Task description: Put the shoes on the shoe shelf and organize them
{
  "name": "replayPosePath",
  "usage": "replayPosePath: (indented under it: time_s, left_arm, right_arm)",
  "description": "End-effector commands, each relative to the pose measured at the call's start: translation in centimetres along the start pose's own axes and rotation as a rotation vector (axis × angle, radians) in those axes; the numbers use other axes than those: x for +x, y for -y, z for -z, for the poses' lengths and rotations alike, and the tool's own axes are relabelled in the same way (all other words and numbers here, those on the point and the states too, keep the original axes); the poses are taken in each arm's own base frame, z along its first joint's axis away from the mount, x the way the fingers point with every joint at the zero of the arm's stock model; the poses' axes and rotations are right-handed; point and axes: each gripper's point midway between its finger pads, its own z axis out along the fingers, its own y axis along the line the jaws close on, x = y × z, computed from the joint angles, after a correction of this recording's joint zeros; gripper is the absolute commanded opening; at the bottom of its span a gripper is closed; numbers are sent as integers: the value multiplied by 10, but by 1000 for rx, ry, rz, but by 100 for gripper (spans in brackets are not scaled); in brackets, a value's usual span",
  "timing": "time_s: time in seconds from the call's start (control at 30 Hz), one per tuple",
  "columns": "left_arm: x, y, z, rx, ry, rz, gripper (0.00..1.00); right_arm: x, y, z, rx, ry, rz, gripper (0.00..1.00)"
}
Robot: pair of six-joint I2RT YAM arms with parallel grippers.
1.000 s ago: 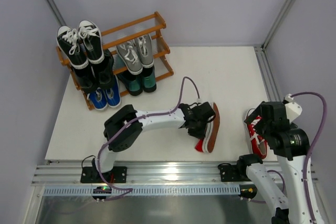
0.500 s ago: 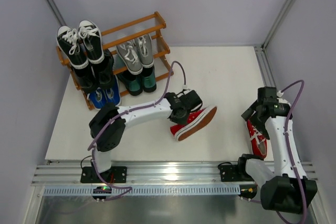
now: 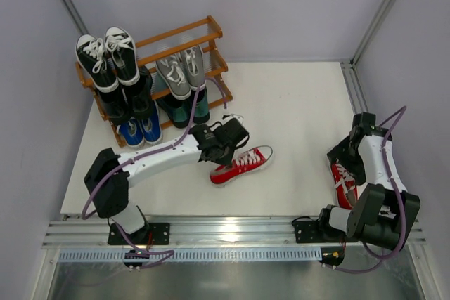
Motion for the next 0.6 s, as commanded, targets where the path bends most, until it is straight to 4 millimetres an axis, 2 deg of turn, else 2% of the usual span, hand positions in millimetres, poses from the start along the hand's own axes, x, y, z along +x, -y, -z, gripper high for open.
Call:
replayPosePath:
  time_s: [0.0, 0.03, 0.13, 0.23, 0.27, 0.33, 0.4, 0.43, 0.5, 0.57]
  left_arm:
    - [16, -10, -6, -34, 14, 87, 0]
    - [26, -16, -4, -41, 17, 125, 0]
    - [38, -29, 5, -66, 66, 202, 0]
    - [44, -27, 9, -46, 76, 217, 0]
    - [48, -26, 10, -48, 71, 223, 0]
    - [53, -20, 11, -38, 66, 213, 0]
    - [54, -10, 14, -20, 68, 217, 0]
    - [54, -6, 15, -12, 74, 221, 0]
    - [52, 3, 18, 11, 89, 249, 0]
    - [52, 9, 17, 38, 93, 278, 0]
  right_arm:
    - [3, -8, -15, -9, -39, -11, 98]
    - [5, -12, -20, -9, -62, -10, 98]
    - [9, -17, -32, -17, -84, -22, 98]
    - [20, -15, -48, 10, -129, -2, 100]
    - [21, -16, -53, 5, -128, -2, 98]
    - [32, -17, -61, -11, -162, 11, 81]
    - [38, -25, -65, -67, -171, 11, 61]
    - [38, -30, -65, -99, -164, 19, 33]
    - [45, -40, -59, -183, -179, 21, 8]
    - [47, -49, -52, -240, -168, 40, 4]
